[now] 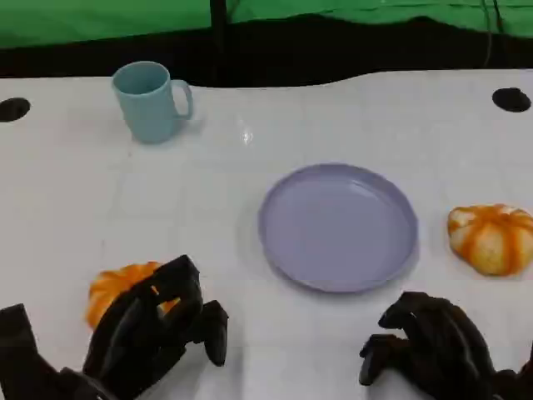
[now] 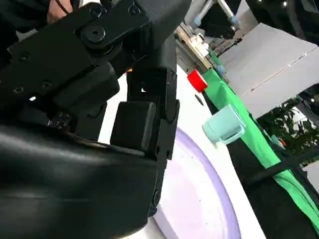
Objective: Grasp the bread from the table and place it into the plate.
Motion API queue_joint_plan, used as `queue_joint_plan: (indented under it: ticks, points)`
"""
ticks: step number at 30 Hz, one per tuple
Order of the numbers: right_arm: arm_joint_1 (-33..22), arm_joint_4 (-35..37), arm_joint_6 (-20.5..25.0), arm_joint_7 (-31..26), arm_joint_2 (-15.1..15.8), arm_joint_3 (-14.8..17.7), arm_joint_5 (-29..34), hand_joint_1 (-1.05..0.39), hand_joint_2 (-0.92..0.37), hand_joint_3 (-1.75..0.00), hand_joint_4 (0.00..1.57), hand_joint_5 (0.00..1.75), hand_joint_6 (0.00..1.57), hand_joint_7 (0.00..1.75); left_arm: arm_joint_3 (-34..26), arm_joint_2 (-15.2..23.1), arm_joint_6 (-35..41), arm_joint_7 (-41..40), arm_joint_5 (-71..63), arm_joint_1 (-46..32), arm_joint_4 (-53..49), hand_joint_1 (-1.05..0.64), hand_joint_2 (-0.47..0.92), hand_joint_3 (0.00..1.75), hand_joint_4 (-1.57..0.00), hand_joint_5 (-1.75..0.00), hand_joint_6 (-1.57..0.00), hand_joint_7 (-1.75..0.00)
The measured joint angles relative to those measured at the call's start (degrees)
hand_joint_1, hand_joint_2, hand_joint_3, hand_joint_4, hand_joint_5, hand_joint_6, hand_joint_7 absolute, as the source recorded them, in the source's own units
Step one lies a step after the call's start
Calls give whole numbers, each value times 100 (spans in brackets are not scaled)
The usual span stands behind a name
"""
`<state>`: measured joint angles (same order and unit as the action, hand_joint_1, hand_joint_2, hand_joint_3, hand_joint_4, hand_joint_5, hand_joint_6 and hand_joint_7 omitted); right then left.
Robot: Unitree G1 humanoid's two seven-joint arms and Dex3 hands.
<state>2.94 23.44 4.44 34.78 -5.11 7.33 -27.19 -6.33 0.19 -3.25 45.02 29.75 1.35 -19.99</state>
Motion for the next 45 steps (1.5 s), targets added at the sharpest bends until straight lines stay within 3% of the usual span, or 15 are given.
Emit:
queue_joint_plan:
  ticks: [24,30,31,34,37,41,44,45]
  points:
    - [0,-3,30,-1,0,1,0,-105,-71,0,157,72,157,36,1,0,-9,-14,-22,0,12,-73,92,20,-89,-175,-69,-175]
    - [0,-4,26,0,0,-7,2,-105,-71,0,157,72,157,36,4,26,-173,-3,-118,2,1,-75,92,28,-79,-175,-59,-165]
    - [-1,-5,24,0,-1,-8,3,-105,-71,0,157,72,157,36,3,61,-299,32,-199,16,-15,-71,92,30,-67,-175,-56,-150]
    - [-1,-5,10,0,-1,-11,9,-105,-71,0,157,72,157,36,8,206,-569,41,-446,48,20,-63,92,31,-52,-169,-54,-120]
    - [-1,-5,-8,0,-1,-11,12,-105,-72,0,157,73,157,36,4,365,-956,40,-689,99,28,-61,92,24,-52,-142,-60,-70]
    - [8,3,-8,0,-3,-7,11,-105,-71,0,157,72,157,36,12,593,-1664,-248,-1291,181,92,-58,92,17,-54,-112,-58,-39]
    - [30,16,-8,0,-3,-5,10,-105,-71,0,157,72,157,36,35,754,-1772,-542,-1656,177,305,-55,92,12,-53,-104,-56,-30]
    - [31,17,-8,0,-4,-6,11,-105,-72,0,157,72,157,36,45,800,-1775,-598,-1715,177,379,-57,92,9,-46,-96,-51,-24]
